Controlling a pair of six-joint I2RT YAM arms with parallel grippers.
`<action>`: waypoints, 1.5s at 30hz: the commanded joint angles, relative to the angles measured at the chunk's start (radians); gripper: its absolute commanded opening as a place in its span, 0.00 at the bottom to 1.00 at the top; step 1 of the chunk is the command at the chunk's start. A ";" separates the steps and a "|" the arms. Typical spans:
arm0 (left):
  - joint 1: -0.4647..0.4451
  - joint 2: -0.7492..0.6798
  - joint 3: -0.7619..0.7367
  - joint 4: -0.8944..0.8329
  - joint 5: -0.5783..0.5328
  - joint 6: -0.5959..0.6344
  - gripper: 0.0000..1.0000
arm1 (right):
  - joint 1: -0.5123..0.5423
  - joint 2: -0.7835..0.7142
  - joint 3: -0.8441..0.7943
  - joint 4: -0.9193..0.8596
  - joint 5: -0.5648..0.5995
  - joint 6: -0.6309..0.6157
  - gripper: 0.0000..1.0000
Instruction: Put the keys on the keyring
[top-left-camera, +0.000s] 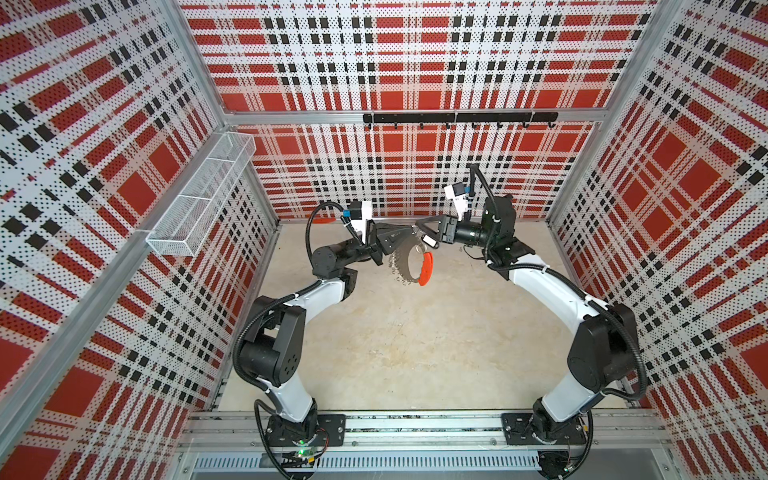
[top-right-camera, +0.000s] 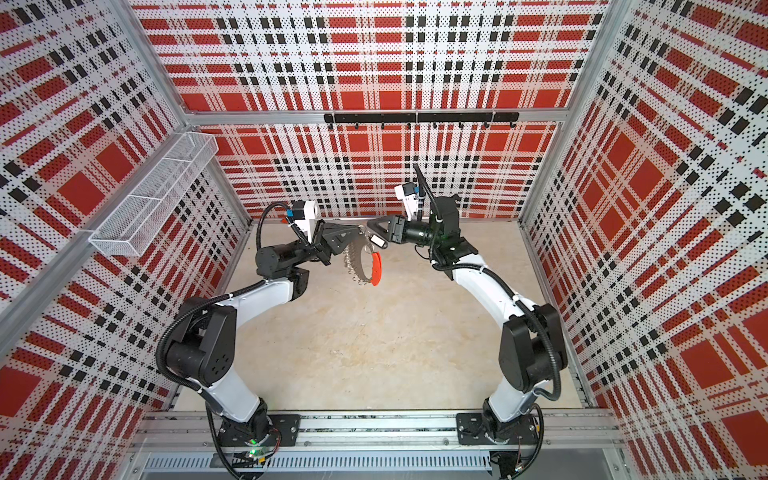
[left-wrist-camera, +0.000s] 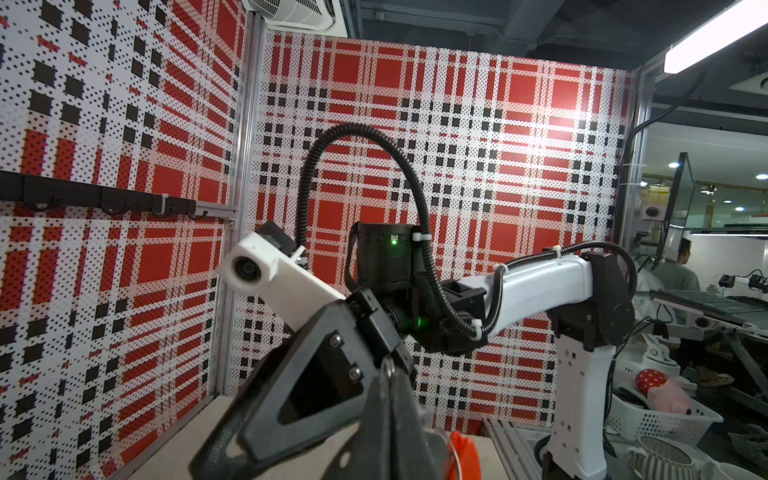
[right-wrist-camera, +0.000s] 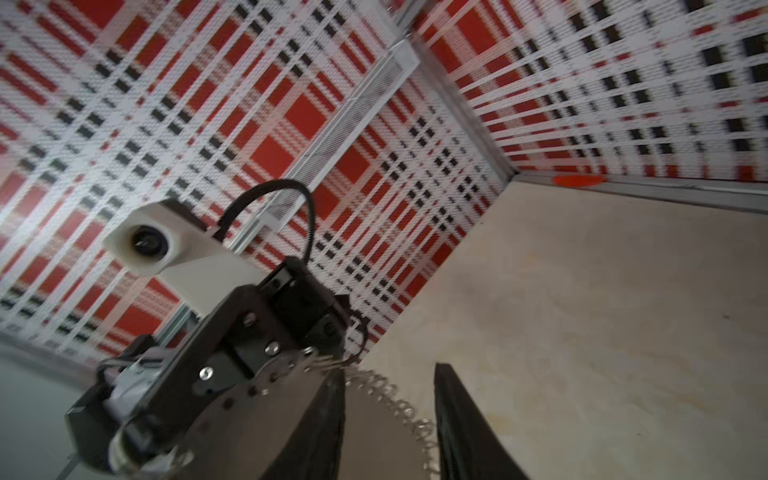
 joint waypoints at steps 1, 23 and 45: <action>-0.004 -0.012 0.005 0.129 0.004 0.007 0.00 | -0.002 -0.096 -0.021 -0.280 0.343 -0.278 0.37; -0.024 0.041 0.037 0.167 0.018 -0.062 0.00 | 0.041 -0.208 -0.121 0.080 -0.021 -0.324 0.45; -0.027 0.059 0.052 0.169 0.020 -0.086 0.00 | 0.033 -0.221 -0.147 0.136 -0.107 -0.266 0.42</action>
